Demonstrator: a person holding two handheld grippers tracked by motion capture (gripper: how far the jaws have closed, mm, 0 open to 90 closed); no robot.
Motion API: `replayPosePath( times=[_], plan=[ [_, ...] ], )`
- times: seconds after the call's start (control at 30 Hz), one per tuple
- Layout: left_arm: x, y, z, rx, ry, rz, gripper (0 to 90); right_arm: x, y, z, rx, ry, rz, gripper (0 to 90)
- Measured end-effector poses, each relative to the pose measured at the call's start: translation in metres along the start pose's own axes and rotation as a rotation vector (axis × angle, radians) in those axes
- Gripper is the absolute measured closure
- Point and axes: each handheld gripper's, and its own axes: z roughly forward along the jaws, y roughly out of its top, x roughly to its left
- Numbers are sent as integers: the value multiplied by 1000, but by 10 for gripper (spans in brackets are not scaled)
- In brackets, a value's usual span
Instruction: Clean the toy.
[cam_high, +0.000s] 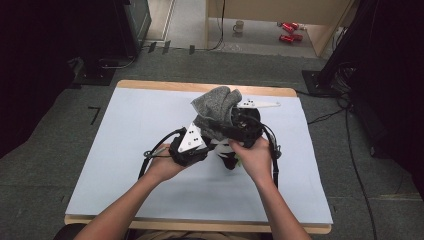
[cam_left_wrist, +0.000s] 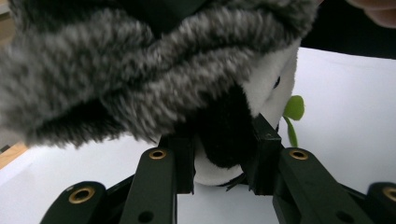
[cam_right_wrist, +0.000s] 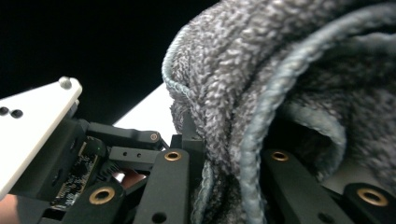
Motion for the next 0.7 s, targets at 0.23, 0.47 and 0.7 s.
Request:
replayPosePath(
  times=[0.23, 0.47, 0.7],
  plan=[
    [1, 0, -1, 6, -8, -1, 690, -14, 5, -16, -42, -49, 7, 796],
    [2, 0, -1, -1, -18, -5, 691, -32, 6, -32, -88, -54, 62, 797],
    [6, -2, -3, 1, -34, -17, 700, -40, 7, -41, -115, -63, 86, 798]
  ],
)
